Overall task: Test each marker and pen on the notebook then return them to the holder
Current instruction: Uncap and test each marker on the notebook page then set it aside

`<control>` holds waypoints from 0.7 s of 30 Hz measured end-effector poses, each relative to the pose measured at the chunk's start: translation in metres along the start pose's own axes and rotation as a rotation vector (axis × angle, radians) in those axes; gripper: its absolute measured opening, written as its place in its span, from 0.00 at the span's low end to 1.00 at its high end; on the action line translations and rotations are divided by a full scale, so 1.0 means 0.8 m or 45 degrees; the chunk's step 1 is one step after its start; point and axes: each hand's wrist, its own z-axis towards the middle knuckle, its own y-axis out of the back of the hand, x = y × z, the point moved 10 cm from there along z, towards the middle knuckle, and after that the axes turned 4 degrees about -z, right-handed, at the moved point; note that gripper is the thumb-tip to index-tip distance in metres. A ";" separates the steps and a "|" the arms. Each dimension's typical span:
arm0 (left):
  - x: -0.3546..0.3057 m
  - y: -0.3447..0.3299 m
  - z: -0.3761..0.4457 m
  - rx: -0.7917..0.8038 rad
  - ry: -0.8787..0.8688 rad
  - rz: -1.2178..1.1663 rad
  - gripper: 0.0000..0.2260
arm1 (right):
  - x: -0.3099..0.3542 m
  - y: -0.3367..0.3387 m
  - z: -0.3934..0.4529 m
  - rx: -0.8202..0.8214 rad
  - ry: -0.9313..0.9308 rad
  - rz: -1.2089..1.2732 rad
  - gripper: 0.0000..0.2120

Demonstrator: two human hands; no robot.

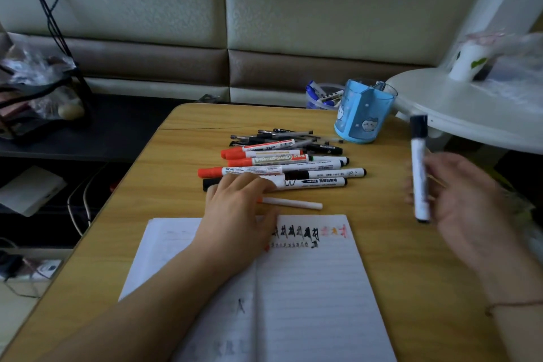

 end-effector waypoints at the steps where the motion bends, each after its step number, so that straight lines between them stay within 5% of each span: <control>1: 0.002 -0.001 0.000 0.016 0.025 0.022 0.15 | -0.001 0.017 0.001 -0.179 0.028 -0.349 0.03; 4: 0.007 -0.001 -0.001 0.029 0.077 0.063 0.17 | -0.006 0.018 0.006 -0.304 0.128 -1.233 0.11; 8: 0.014 0.004 -0.001 -0.011 0.142 0.100 0.13 | -0.023 0.012 0.009 -0.295 0.044 -1.584 0.09; 21: 0.009 -0.002 0.001 -0.002 0.075 0.046 0.05 | -0.025 0.015 0.011 -0.277 0.035 -1.553 0.16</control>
